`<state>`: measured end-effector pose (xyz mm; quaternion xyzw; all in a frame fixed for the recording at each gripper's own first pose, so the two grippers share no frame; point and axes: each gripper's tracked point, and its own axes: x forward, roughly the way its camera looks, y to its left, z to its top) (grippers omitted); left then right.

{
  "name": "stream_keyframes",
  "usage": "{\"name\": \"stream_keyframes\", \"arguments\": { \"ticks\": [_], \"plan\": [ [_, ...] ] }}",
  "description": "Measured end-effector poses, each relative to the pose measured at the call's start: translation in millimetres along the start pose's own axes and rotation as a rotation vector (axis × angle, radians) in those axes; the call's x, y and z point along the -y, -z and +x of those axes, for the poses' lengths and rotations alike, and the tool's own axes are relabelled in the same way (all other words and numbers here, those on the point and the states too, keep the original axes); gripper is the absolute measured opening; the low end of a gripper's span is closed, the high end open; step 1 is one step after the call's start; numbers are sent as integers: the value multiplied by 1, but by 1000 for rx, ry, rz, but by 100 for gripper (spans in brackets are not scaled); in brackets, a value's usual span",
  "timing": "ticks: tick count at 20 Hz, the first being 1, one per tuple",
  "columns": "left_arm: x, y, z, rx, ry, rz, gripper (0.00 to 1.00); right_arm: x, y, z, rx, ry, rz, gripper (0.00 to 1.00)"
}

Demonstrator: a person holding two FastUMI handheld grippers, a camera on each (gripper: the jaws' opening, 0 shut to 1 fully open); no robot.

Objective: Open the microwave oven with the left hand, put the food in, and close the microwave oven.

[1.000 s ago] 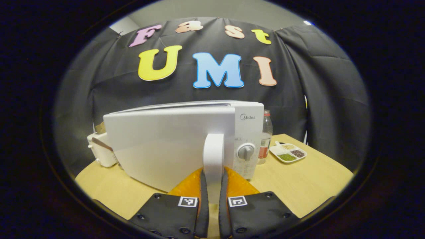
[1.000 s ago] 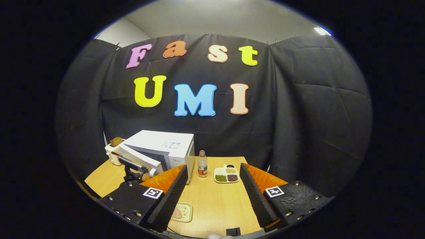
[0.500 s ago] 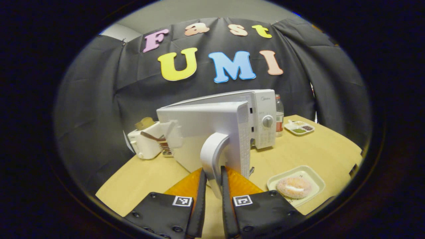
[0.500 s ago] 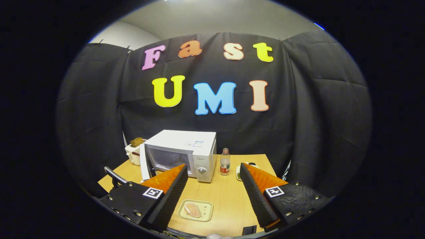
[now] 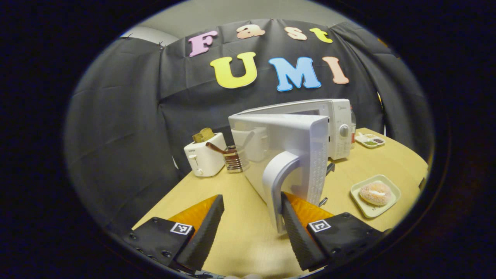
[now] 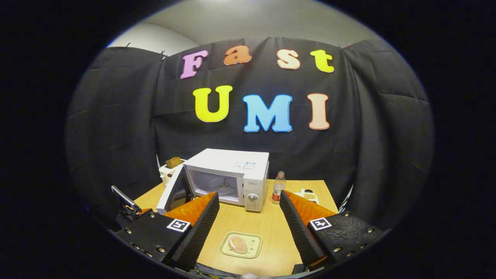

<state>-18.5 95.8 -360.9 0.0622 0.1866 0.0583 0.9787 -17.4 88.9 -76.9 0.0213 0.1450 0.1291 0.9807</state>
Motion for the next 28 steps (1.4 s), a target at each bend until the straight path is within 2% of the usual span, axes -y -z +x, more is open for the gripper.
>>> {"name": "stream_keyframes", "arguments": {
  "ticks": [4,5,7,8,9,10,12,13,16,19,20,21,23,24,25,28],
  "plan": [
    [-27,9,-13,-25,-29,-38,93,-19,5,8,-4,-45,-15,96],
    [-38,10,-18,-27,-45,-36,97,-24,8,11,-6,-56,-20,96],
    [-63,9,-31,-11,-93,-11,89,-32,14,16,-13,-77,-21,96],
    [-76,10,-35,-14,-114,0,96,-35,18,19,-20,-85,-21,96],
    [-87,12,-36,-20,-133,1,93,-39,24,23,-29,-94,-23,96],
    [-99,16,-36,-30,-151,-5,96,-43,27,25,-32,-103,-22,96],
    [-120,16,-40,-44,-198,-15,96,-47,33,28,-37,-123,-19,99],
    [-125,10,-45,-35,-211,-24,89,-48,36,31,-39,-129,-27,96],
    [-128,-7,-66,-20,-238,-48,93,-44,53,35,-54,-152,-79,96],
    [-127,-27,-93,-8,-271,-89,93,-40,98,40,-102,-203,-130,96],
    [-124,-35,-103,-5,-278,-98,97,-37,116,43,-132,-211,-146,96],
    [-123,-44,-111,1,-286,-95,93,-36,136,44,-158,-226,-154,96],
    [-120,-63,-125,16,-304,-93,93,-34,174,53,-214,-245,-194,96],
    [-119,-73,-131,25,-311,-101,93,-32,191,58,-235,-249,-220,96],
    [-118,-85,-136,37,-317,-107,97,-33,209,64,-249,-251,-247,96],
    [-114,-113,-143,60,-308,-118,97,-36,259,88,-313,-247,-300,96]
  ]
}}
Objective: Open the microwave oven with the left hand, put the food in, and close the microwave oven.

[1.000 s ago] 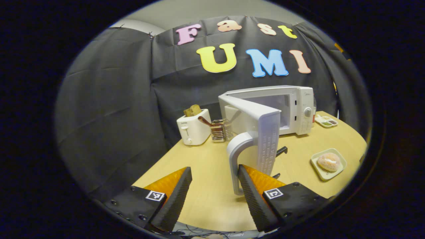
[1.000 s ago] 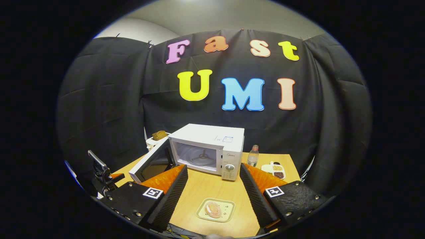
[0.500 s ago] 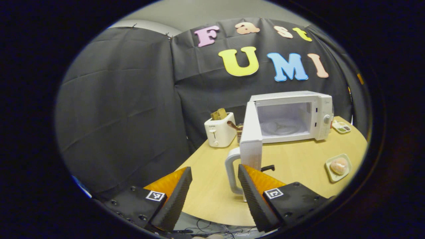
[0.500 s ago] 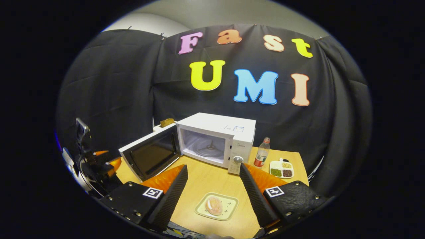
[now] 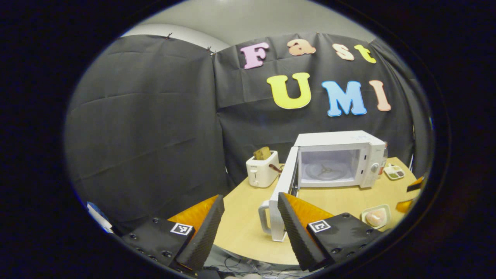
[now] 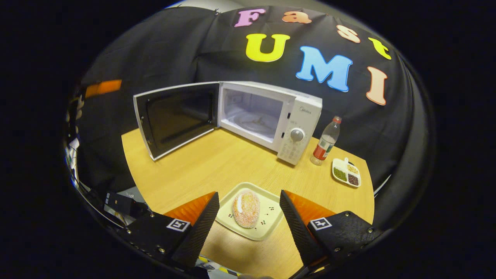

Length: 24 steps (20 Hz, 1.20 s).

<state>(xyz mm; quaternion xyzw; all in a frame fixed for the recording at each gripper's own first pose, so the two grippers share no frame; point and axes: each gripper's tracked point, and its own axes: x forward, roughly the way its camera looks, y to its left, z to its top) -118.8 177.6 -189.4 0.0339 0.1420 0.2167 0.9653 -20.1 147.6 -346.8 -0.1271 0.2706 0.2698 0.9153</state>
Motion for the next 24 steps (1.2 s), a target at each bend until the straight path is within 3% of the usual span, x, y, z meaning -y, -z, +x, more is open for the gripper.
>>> {"name": "stream_keyframes", "arguments": {
  "ticks": [1,3,5,7,8,9,10,15,16,17,18,19,22,23,24],
  "plan": [
    [1,-9,1,8,3,2,93,-4,14,14,-40,-14,6,96],
    [7,-28,5,25,28,-3,97,-5,28,36,-74,-3,20,96],
    [16,-46,11,41,70,-19,89,-2,36,51,-97,33,-6,96],
    [19,-61,21,63,98,-16,89,-3,45,66,-129,51,-18,96],
    [22,-65,26,76,113,-11,97,-4,46,73,-133,54,-18,96],
    [23,-70,31,87,124,-3,93,-3,48,80,-141,59,-26,96],
    [24,-73,36,93,132,7,97,-3,52,83,-161,63,-32,96],
    [23,-69,59,76,171,13,97,-5,66,96,-215,58,0,92],
    [23,-68,63,72,178,11,97,-5,66,97,-230,50,16,78],
    [23,-68,68,75,188,12,89,-5,67,96,-245,42,20,75],
    [23,-65,72,71,190,17,89,-5,66,95,-254,37,42,67],
    [22,-63,76,65,195,20,97,-6,65,93,-274,32,62,66],
    [22,-62,85,62,210,8,97,-5,44,91,-241,30,117,66],
    [21,-62,87,61,212,7,93,-7,34,91,-224,26,140,66],
    [20,-60,90,59,215,8,96,-9,22,91,-204,17,171,66]
  ]
}}
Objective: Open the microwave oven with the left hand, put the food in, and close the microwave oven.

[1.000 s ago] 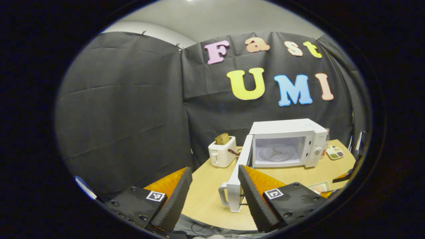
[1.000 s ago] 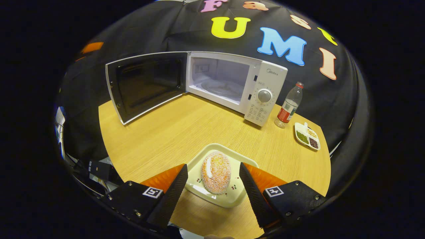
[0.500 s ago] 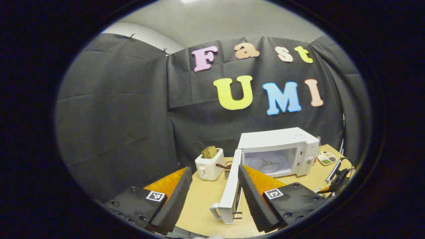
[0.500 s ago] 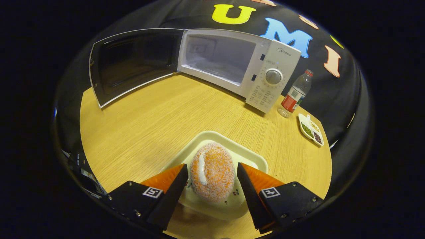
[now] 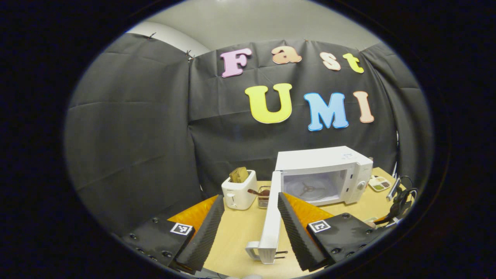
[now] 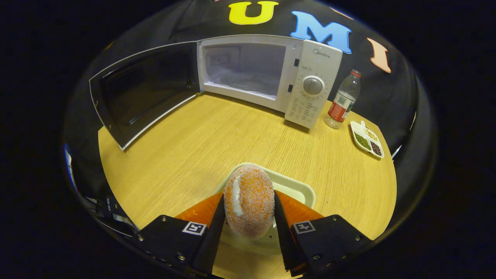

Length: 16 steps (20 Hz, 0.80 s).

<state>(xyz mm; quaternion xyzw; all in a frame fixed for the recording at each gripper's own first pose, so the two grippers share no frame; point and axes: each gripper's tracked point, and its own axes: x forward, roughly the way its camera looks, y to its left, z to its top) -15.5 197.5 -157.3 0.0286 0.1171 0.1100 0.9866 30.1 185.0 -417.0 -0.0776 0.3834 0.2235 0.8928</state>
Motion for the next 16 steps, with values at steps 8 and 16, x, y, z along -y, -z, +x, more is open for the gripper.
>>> {"name": "stream_keyframes", "arguments": {
  "ticks": [8,16],
  "plan": [
    [-10,9,11,-17,14,19,97,-52,-130,28,182,-157,395,66],
    [-12,7,18,-22,48,64,97,-72,-229,130,331,-98,664,66]
  ]
}}
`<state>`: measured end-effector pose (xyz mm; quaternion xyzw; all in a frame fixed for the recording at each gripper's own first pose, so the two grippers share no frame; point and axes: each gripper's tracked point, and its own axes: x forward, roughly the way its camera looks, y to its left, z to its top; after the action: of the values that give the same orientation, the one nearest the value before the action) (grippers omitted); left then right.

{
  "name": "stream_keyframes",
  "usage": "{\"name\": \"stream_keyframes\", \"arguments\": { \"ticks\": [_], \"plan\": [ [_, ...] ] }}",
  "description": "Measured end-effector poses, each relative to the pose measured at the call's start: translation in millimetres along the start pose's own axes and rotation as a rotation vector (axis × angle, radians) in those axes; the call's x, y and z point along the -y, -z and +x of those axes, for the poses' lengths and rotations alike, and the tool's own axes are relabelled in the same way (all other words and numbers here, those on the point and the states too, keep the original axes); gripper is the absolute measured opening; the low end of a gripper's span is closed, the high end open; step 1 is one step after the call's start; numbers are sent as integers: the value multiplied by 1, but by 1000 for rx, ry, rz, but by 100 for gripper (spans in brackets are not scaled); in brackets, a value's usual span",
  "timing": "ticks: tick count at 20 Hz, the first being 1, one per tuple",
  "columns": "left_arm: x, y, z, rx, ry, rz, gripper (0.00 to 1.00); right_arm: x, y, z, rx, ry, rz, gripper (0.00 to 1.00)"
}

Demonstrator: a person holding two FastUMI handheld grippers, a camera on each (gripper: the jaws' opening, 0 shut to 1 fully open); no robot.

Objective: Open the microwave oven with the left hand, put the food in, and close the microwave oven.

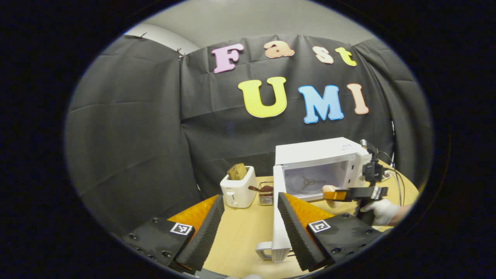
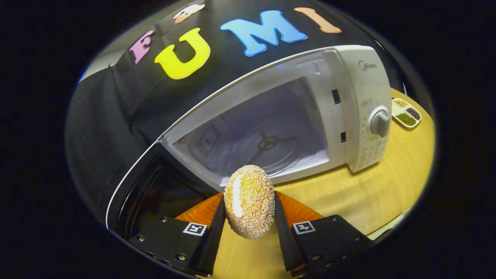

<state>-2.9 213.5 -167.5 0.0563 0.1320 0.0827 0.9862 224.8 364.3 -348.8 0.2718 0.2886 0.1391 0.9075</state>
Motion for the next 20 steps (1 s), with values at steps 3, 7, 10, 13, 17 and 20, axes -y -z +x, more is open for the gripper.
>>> {"name": "stream_keyframes", "arguments": {
  "ticks": [3,7,10,13,17,20],
  "plan": [
    [3,11,7,-12,16,-3,97,5,-17,43,99,92,71,66],
    [3,21,16,-14,16,30,97,11,-46,72,236,210,9,63],
    [4,23,20,-8,25,41,97,21,-51,93,260,258,21,63],
    [3,22,22,1,22,40,95,39,-60,109,314,311,32,66],
    [4,28,26,-11,20,50,97,43,-61,106,301,331,-13,92],
    [1,23,28,3,13,51,93,45,-74,88,328,348,-64,98]
  ]
}}
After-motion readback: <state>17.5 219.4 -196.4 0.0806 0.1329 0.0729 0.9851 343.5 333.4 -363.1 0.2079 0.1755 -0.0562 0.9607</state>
